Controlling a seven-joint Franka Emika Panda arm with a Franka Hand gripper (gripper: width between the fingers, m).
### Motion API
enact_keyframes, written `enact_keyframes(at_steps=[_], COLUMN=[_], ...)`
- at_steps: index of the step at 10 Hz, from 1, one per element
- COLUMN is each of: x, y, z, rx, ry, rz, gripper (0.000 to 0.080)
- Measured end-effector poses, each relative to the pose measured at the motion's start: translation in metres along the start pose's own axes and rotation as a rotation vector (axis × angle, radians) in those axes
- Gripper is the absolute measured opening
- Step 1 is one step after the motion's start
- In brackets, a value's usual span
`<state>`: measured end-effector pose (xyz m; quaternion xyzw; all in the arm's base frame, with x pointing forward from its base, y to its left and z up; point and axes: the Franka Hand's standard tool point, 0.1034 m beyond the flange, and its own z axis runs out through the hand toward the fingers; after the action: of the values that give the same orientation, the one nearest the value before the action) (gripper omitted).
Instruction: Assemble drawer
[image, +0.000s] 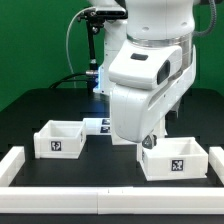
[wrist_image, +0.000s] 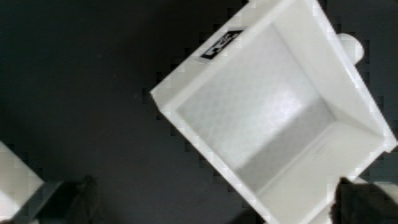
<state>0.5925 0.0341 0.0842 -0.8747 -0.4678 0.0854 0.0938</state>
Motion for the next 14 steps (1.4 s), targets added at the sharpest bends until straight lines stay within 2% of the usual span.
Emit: enact_keyframes(at_steps=[4,5,6,7,8,9,12,14], x=[-0.001,-0.007,-0.012,-0.015,-0.019,-0.021,-0.020,-0.029], y=[0.001,0.007,0.006,0.001,-0.005,-0.007,-0.006,-0.016], z=[0.000,-0.002,-0.001,0.007,0.017,0.019,0.020,0.039], rx=[-0.001,-0.037,-0.086,-0.134,-0.163,-0.149,-0.154,-0.184], ry=[0.000,0.024,0.055,0.090,0.109,0.098,0.107,0.152], rz=[0.002,0.069,0.127,0.153,0.153,0.154,0.184,0.350], gripper=[0.0650,0.0650,0.0650,0.0650,0.0650,0.0650,0.0650,0.0650])
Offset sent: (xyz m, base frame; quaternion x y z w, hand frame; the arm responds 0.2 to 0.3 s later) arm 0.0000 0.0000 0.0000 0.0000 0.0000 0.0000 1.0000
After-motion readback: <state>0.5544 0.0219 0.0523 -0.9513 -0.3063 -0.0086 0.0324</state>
